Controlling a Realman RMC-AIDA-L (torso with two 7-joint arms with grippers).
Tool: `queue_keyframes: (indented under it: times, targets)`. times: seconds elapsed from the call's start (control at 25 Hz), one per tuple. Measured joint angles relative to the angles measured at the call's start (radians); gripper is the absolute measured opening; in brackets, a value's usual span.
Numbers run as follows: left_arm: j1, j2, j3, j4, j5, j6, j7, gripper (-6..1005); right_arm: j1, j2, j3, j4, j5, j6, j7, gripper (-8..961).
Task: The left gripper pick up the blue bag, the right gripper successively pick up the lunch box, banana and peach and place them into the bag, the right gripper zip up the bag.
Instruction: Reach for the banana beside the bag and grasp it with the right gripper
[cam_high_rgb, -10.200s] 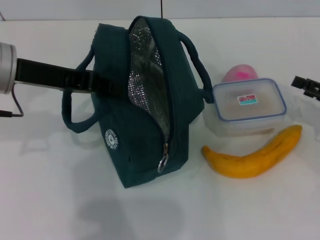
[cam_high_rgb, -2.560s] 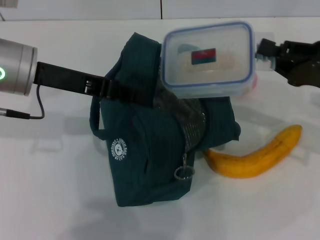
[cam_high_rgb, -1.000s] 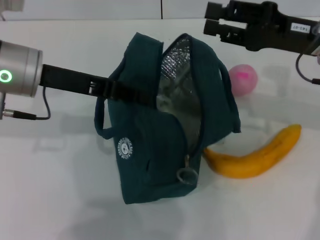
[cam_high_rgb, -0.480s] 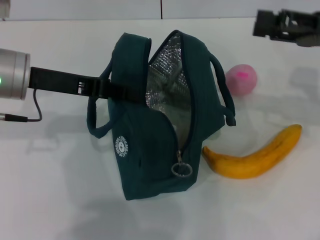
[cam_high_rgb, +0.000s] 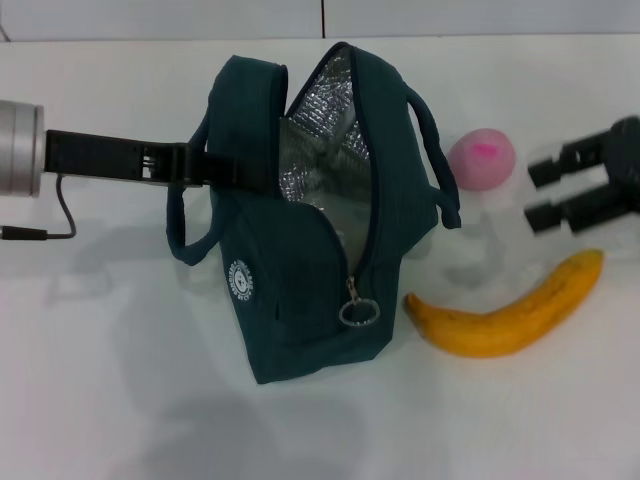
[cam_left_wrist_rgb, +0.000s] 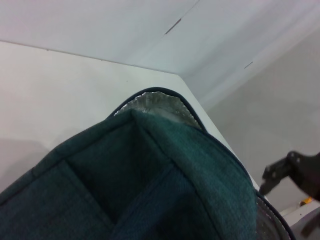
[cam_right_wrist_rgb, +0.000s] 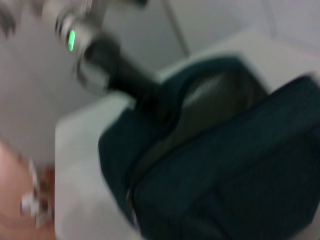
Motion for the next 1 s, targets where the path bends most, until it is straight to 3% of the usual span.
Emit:
queue_keyframes:
  times: [0.16, 0.28, 0.32, 0.36, 0.4, 0.48, 0.52, 0.68, 1.0]
  targets:
    - [0.000, 0.000, -0.001, 0.000, 0.002, 0.000, 0.000, 31, 0.066, 0.008, -0.087, -0.067, -0.130, -0.046, 0.009, 728]
    - [0.000, 0.001, -0.001, 0.000, 0.002, -0.001, 0.000, 31, 0.108, 0.052, -0.128, -0.122, -0.270, -0.059, 0.016, 728]
    - [-0.001, 0.001, -0.001, 0.000, 0.002, -0.001, 0.000, 31, 0.116, 0.074, -0.135, -0.141, -0.324, -0.058, 0.016, 727]
    - [-0.001, 0.001, -0.001, 0.000, 0.002, -0.001, 0.000, 31, 0.131, 0.116, -0.149, -0.164, -0.422, -0.056, 0.015, 727]
    - [-0.001, 0.001, -0.001, 0.000, 0.002, -0.001, 0.000, 31, 0.131, 0.116, -0.149, -0.164, -0.422, -0.056, 0.015, 727]
    - [-0.002, 0.000, -0.001, 0.000, 0.002, -0.002, 0.000, 31, 0.147, 0.150, -0.187, -0.175, -0.500, -0.052, 0.016, 726]
    - [-0.003, -0.001, -0.001, 0.000, 0.002, -0.002, 0.001, 31, 0.151, 0.156, -0.214, -0.175, -0.519, -0.049, 0.019, 726]
    - [-0.004, -0.004, -0.001, 0.000, 0.002, -0.004, 0.002, 31, 0.154, 0.163, -0.367, -0.174, -0.527, 0.000, 0.052, 725]
    - [-0.004, -0.007, -0.001, -0.005, 0.002, -0.015, 0.003, 31, 0.154, 0.166, -0.485, -0.140, -0.525, 0.106, 0.060, 724]
